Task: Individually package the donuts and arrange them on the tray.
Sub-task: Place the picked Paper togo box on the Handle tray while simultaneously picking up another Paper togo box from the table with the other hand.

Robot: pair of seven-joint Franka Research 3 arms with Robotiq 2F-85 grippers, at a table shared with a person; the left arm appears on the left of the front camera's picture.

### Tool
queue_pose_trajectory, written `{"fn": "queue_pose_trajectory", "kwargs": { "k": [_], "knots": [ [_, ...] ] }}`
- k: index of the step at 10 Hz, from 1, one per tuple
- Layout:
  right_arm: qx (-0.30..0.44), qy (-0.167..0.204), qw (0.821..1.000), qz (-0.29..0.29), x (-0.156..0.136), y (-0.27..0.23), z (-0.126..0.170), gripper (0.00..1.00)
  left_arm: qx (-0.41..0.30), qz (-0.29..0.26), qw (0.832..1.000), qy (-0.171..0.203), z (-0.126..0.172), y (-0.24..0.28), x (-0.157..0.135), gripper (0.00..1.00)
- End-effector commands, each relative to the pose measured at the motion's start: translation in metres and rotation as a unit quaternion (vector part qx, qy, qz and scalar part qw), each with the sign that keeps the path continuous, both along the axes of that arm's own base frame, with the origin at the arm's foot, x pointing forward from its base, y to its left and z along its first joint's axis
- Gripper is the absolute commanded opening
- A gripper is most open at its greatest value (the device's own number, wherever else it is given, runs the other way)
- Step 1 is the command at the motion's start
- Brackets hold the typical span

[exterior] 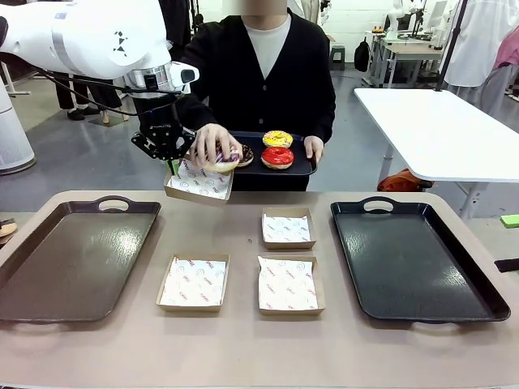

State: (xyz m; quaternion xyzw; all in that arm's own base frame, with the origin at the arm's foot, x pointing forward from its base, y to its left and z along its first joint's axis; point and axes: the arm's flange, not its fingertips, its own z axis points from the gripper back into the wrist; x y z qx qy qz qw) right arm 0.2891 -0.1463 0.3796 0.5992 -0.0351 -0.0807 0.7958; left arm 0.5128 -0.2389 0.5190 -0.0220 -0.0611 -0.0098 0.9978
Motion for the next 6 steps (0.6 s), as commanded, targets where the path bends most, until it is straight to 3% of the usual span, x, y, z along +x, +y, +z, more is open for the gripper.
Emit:
{"fn": "queue_pose_trajectory", "kwargs": {
  "k": [1, 6],
  "knots": [
    [0.003, -0.002, 1.0, 0.001, -0.0002, 0.0001, 0.0002, 1.0, 0.0, -0.002, 1.0, -0.002, 0.002, 0.0022, 0.0002, 0.0],
    [0.003, -0.002, 1.0, 0.001, -0.0002, 0.0001, 0.0002, 1.0, 0.0, -0.002, 1.0, -0.002, 0.002, 0.0022, 0.0002, 0.0]
  ]
}}
